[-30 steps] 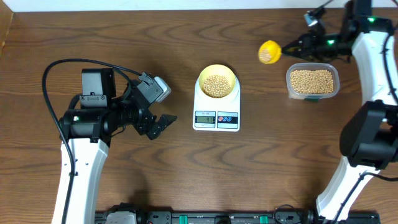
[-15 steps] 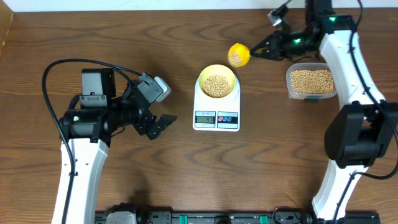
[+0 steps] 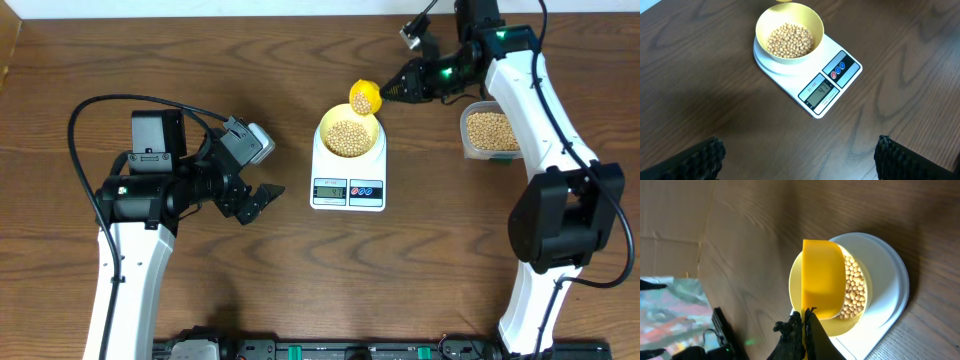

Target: Scoop item into bowl and weigh 50g on scale

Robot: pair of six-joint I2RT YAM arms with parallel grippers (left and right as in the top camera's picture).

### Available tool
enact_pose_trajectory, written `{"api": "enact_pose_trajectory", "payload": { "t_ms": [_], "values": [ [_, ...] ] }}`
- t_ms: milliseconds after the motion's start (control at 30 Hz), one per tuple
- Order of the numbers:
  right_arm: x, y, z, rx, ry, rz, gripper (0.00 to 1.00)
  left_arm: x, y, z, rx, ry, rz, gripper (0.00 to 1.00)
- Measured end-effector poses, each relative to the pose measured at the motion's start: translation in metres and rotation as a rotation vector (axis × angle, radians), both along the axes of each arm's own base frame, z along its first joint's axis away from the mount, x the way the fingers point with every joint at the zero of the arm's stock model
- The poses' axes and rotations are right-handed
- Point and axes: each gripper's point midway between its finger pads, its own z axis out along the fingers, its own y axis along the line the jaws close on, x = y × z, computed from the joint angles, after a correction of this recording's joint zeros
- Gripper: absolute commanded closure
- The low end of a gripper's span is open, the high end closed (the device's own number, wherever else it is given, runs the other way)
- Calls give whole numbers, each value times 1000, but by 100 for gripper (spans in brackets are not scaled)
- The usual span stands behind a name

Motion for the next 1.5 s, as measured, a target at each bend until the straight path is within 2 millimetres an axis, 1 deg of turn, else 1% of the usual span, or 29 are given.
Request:
{"api": "enact_pose_trajectory", "payload": {
  "t_ms": [300, 567, 700, 933, 1033, 1267, 1500],
  "values": [
    [-10, 20, -14, -119, -54, 68, 99, 0, 0, 0, 0, 0, 0, 2],
    [-11, 25, -29, -265, -130, 113, 99, 0, 0, 0, 0, 0, 1, 2],
    [-11, 27, -31, -292, -152, 122, 99, 0, 0, 0, 0, 0, 0, 2],
    [-11, 24, -33, -320, -197, 171, 99, 0, 0, 0, 0, 0, 0, 2],
    [-13, 28, -34, -331, -235, 219, 99, 0, 0, 0, 0, 0, 0, 2],
    [-23, 45, -34, -334, -305, 328, 99, 0, 0, 0, 0, 0, 1, 2],
    [-28, 47, -35, -339, -309, 357, 99, 0, 0, 0, 0, 0, 0, 2]
  ]
}}
